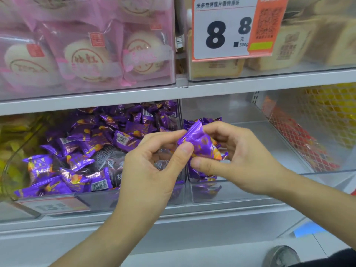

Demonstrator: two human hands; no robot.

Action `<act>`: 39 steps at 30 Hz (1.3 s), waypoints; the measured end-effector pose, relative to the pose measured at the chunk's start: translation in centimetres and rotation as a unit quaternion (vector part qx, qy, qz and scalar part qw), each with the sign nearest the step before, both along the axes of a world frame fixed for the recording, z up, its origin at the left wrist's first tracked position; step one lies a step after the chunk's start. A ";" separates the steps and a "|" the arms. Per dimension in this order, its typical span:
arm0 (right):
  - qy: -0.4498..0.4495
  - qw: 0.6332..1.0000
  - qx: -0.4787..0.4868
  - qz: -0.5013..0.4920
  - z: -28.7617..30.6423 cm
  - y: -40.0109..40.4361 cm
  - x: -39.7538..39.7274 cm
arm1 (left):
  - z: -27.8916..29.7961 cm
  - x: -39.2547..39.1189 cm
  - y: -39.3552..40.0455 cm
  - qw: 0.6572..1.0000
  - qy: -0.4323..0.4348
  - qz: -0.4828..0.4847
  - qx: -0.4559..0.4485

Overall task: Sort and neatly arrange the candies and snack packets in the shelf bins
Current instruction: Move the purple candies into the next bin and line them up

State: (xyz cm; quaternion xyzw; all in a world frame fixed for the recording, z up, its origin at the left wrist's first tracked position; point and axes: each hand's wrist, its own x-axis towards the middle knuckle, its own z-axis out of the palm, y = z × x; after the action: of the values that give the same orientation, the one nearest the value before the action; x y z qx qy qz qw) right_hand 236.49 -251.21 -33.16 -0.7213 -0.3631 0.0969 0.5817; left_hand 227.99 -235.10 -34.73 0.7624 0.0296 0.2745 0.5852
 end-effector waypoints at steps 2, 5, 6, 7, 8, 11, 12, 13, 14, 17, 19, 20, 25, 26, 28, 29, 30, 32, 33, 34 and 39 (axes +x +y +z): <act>0.012 0.999 -0.030 -0.017 -0.1 -0.9 2.0 | -0.7 0.2 0.2 0.998 0.033 0.007 0.055; -0.016 0.988 -0.135 -0.076 -0.2 -2.5 6.0 | -1.7 0.3 0.4 0.986 0.097 -0.007 0.139; -0.039 0.976 -0.187 -0.103 -0.3 -2.8 7.6 | -2.0 0.3 0.4 0.982 0.114 -0.019 0.147; -0.056 0.961 -0.239 -0.130 -0.5 -3.0 9.2 | -2.3 0.4 0.4 0.980 0.123 -0.029 0.156; -0.056 0.945 -0.286 -0.148 -0.7 -3.0 10.6 | -2.4 0.5 0.4 0.977 0.123 -0.033 0.170; -0.019 0.910 -0.391 -0.135 -2.0 -2.2 14.2 | -2.8 0.6 0.3 0.970 0.100 -0.021 0.218; -0.019 0.901 -0.416 -0.121 -2.6 -1.7 15.1 | -2.9 0.6 0.3 0.969 0.093 -0.015 0.230; -0.027 0.892 -0.437 -0.109 -3.2 -1.3 15.8 | -3.0 0.6 0.2 0.967 0.087 -0.009 0.237; -0.034 0.886 -0.451 -0.102 -4.0 -0.9 16.4 | -3.1 0.7 0.2 0.966 0.082 -0.004 0.245; -0.045 0.883 -0.452 -0.117 -6.1 0.0 17.6 | -3.4 0.7 0.2 0.960 0.065 0.000 0.272; -0.043 0.889 -0.433 -0.145 -7.1 0.1 18.0 | -3.6 0.7 0.3 0.959 0.059 0.001 0.275; -0.042 0.893 -0.419 -0.160 -7.5 0.1 18.0 | -3.7 0.7 0.3 0.961 0.058 0.000 0.272; -0.032 0.909 -0.356 -0.212 -7.8 0.2 17.6 | -3.9 0.7 0.4 0.966 0.048 -0.009 0.253; -0.029 0.908 -0.358 -0.214 -7.8 0.3 17.7 | -3.9 0.8 0.4 0.967 0.047 -0.010 0.251; -0.007 0.912 -0.351 -0.214 -7.8 0.4 17.9 | -3.9 0.8 0.3 0.968 0.045 -0.010 0.248; 0.002 0.916 -0.339 -0.215 -8.0 0.4 18.0 | -3.9 0.8 0.3 0.968 0.044 -0.009 0.246; 0.015 0.920 -0.327 -0.216 -8.0 0.3 18.0 | -3.9 0.8 0.3 0.969 0.044 -0.009 0.244; 0.035 0.919 -0.321 -0.225 -8.0 0.1 17.9 | -4.0 0.8 0.3 0.969 0.041 -0.008 0.244; 0.034 0.915 -0.323 -0.238 -8.1 0.2 17.8 | -4.0 0.8 0.3 0.969 0.040 -0.008 0.245; 0.033 0.911 -0.327 -0.250 -8.1 0.1 17.8 | -4.1 0.8 0.3 0.969 0.039 -0.008 0.244; 0.055 0.908 -0.312 -0.273 -8.4 0.2 17.3 | -4.1 0.7 0.3 0.970 0.035 -0.012 0.242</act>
State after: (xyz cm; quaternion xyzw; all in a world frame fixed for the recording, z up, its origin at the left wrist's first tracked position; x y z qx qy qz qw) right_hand 253.77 -251.00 -41.54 -0.9306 -0.0713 0.0823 0.3494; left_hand 228.73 -234.79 -38.88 0.8909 -0.0263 0.2393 0.3852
